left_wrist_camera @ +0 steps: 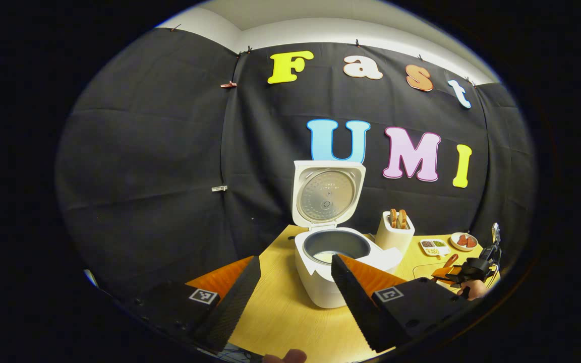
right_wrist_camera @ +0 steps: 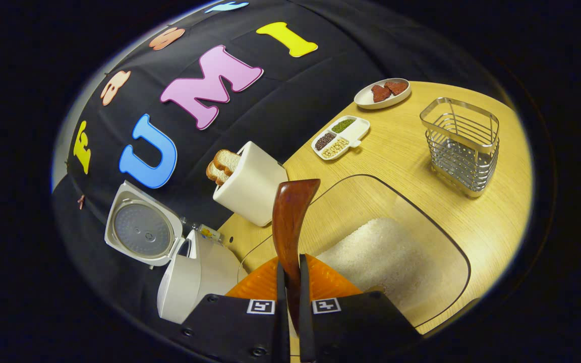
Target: Close the left gripper, press the button to open the rice cooker; take a wooden spoon from the chopstick holder with the right hand, scoop a spoonful of rice and pour it into the rice cooker, then put the wooden spoon back into the chopstick holder.
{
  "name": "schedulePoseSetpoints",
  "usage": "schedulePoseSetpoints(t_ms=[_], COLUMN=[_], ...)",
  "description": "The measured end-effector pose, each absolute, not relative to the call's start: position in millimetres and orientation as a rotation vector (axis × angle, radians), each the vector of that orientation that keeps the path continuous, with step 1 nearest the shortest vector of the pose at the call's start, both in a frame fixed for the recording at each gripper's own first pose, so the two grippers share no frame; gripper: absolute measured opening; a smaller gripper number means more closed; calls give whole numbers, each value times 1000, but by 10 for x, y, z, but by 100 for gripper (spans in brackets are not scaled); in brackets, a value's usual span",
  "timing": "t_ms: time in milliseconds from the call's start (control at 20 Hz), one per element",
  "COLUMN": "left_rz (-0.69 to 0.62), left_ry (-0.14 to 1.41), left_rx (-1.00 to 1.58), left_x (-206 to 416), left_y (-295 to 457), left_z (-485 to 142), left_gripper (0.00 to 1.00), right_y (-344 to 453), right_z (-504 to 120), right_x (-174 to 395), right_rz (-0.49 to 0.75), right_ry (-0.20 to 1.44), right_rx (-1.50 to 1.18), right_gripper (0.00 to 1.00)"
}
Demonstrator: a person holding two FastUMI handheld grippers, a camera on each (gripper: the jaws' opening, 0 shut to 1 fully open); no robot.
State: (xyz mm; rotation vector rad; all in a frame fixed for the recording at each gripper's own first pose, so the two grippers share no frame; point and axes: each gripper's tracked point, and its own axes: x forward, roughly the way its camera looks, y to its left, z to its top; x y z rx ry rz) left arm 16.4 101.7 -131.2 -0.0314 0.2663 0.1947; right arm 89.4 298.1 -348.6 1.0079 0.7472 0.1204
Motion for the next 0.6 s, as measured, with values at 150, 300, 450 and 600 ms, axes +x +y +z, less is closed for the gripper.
schedulePoseSetpoints(t_ms=[150, 300, 450, 600], left_rz=[198, 200, 203, 200], left_ry=[263, 266, 263, 256], left_rx=[-29, -35, -43, -36], left_x=[177, 156, 152, 141], left_y=[1021, 1031, 1033, 1018], left_z=[-1313, -1308, -1282, -1244], left_gripper=[97, 97, 97, 98], right_y=[2874, 2761, 2629, 2496], right_z=[-3396, -3218, -3168, -3071], right_x=[928, 973, 999, 1023], right_rz=[92, 93, 69, 62], right_ry=[720, 655, 634, 594], right_rx=[1118, 1194, 1235, 1277], right_gripper=[12, 12, 12, 12])
